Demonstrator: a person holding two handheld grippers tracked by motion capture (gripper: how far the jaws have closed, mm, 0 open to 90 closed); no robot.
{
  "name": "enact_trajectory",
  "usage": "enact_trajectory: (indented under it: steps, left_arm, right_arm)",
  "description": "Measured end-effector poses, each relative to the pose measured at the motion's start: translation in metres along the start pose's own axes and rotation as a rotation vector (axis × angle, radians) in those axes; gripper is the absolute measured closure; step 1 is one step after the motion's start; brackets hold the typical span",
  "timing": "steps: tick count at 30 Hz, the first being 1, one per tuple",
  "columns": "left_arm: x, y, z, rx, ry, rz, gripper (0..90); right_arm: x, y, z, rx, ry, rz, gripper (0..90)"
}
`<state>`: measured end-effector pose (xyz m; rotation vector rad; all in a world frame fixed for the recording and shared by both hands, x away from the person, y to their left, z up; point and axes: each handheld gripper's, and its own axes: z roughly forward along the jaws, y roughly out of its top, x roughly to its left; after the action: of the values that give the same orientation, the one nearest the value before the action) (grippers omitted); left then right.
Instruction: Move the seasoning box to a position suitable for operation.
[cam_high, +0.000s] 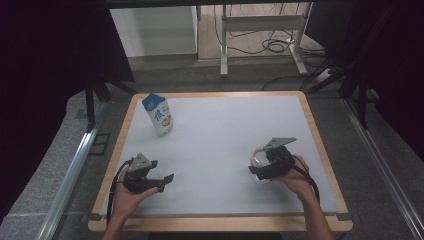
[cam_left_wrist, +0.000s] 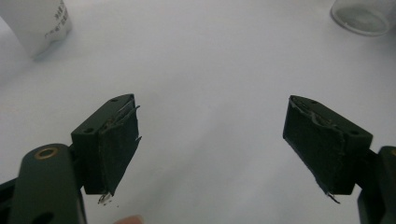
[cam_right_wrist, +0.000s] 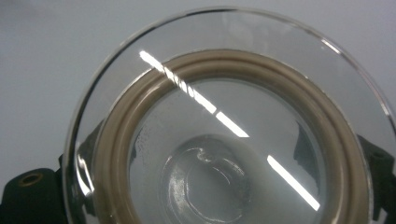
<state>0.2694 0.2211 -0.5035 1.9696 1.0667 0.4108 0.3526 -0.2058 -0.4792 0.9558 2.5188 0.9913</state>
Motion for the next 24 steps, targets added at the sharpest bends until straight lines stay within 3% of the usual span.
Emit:
enact_trajectory:
  steps: [8, 13, 14, 15, 16, 17, 18, 19, 20, 21, 22, 23, 24]
  left_arm:
    - [-0.005, 0.000, 0.001, 0.005, -0.001, 0.010, 18.6]
    - [-0.005, 0.001, 0.000, 0.001, -0.002, 0.013, 18.6]
    - [-0.005, 0.001, 0.000, 0.000, -0.001, 0.013, 18.6]
    - [-0.005, 0.001, 0.000, 0.000, -0.001, 0.013, 18.6]
    - [-0.005, 0.001, 0.000, 0.000, -0.001, 0.013, 18.6]
    - [-0.005, 0.001, 0.000, -0.001, -0.003, 0.013, 18.6]
    - [-0.006, 0.002, 0.001, 0.002, -0.002, 0.017, 18.6]
    - [-0.006, 0.002, 0.001, 0.002, -0.002, 0.017, 18.6]
    - [-0.006, 0.001, 0.001, 0.002, -0.003, 0.017, 18.6]
    - [-0.006, 0.001, 0.002, 0.002, -0.003, 0.016, 18.6]
    - [-0.007, 0.002, 0.002, 0.000, -0.005, 0.016, 18.6]
    - [-0.007, 0.002, 0.002, 0.000, -0.005, 0.016, 18.6]
    - [-0.007, 0.002, 0.002, -0.001, -0.006, 0.017, 18.6]
  right_arm:
    - [0.002, -0.003, 0.001, -0.021, -0.011, -0.006, 10.3]
    - [0.004, -0.001, -0.003, -0.029, -0.009, 0.003, 4.6]
    - [0.005, 0.001, -0.012, -0.078, -0.011, 0.017, 4.3]
    - [0.005, 0.001, -0.012, -0.078, -0.011, 0.017, 4.3]
    - [0.007, 0.002, -0.025, -0.134, -0.025, 0.029, 4.4]
    - [0.007, 0.002, -0.025, -0.134, -0.025, 0.029, 4.4]
    - [0.009, 0.003, -0.038, -0.179, -0.043, 0.037, 7.3]
    - [0.009, 0.003, -0.038, -0.179, -0.043, 0.037, 7.3]
    - [0.010, 0.000, -0.050, -0.225, -0.054, 0.045, 15.7]
    - [0.010, 0.000, -0.050, -0.225, -0.054, 0.045, 15.7]
    - [0.012, -0.002, -0.059, -0.267, -0.058, 0.055, 27.0]
    - [0.012, -0.002, -0.059, -0.267, -0.058, 0.055, 27.0]
    - [0.012, -0.004, -0.063, -0.275, -0.069, 0.058, 33.0]
